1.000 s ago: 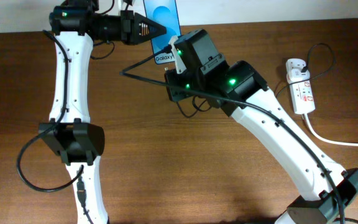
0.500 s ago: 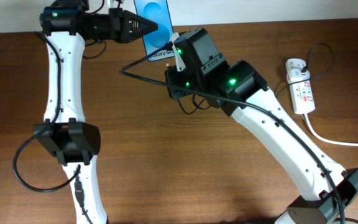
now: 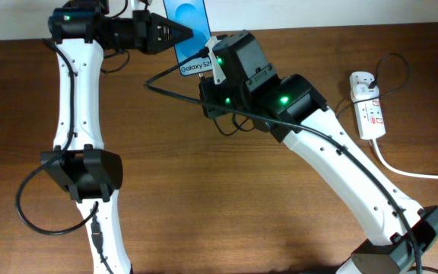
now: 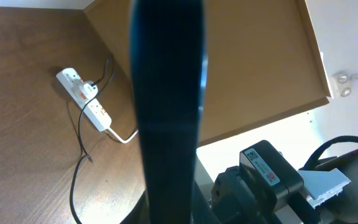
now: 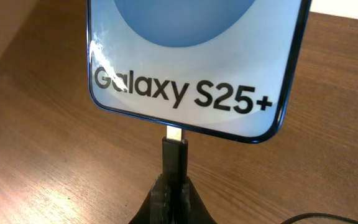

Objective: Plug charger to phone and switch on socket

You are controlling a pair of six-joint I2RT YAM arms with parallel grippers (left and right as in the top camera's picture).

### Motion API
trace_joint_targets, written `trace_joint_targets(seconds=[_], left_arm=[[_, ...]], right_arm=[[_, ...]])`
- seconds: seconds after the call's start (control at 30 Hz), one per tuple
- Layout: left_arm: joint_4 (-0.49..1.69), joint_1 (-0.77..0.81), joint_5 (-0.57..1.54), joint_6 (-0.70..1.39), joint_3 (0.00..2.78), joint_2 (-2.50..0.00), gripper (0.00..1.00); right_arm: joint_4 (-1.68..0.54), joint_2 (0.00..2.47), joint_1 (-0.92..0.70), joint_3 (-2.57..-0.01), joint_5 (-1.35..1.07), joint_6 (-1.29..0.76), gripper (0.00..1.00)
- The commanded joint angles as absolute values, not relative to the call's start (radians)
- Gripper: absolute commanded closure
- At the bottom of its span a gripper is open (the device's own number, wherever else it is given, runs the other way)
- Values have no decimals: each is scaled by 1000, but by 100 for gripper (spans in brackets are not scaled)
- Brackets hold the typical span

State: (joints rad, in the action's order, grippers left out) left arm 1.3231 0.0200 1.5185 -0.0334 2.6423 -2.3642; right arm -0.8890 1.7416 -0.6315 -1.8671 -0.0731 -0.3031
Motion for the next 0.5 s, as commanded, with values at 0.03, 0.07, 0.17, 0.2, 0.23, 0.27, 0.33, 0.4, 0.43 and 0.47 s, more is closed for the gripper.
trace_joint_targets(seconds=[0.03, 0.07, 0.17, 0.2, 0.23, 0.27, 0.33, 0.4, 0.43, 0.47], left_arm=[[1317, 19, 1528, -38, 2653, -2360, 100], [1317, 19, 1518, -38, 2652, -2360, 100], [1317, 19, 1520, -38, 2652, -2360, 100], [1317, 19, 1530, -38, 2652, -2360, 100], [1317, 19, 1544, -38, 2652, -2360, 100], [1318, 19, 1574, -38, 2652, -2360, 100], [1318, 19, 1574, -38, 2652, -2360, 100], [1319, 19, 1574, -37, 2652, -2360, 100], [1319, 19, 1574, -38, 2652, -2360, 100], [1320, 19, 1574, -38, 2652, -2360, 100]], right_arm=[[-873, 1717, -633, -1880, -78, -296, 96], [-874, 1717, -633, -1880, -79, -296, 96], [-874, 1717, -633, -1880, -79, -296, 96], [-874, 1717, -633, -1880, -78, -296, 96], [-875, 1717, -633, -1880, -79, -296, 96], [-875, 1717, -633, -1880, -79, -296, 96], [-876, 1717, -634, -1880, -105, -296, 96], [-886, 1717, -633, -1880, -105, -296, 96], [-885, 1717, -633, -1880, -104, -296, 96], [-883, 1717, -634, -1880, -104, -296, 96]])
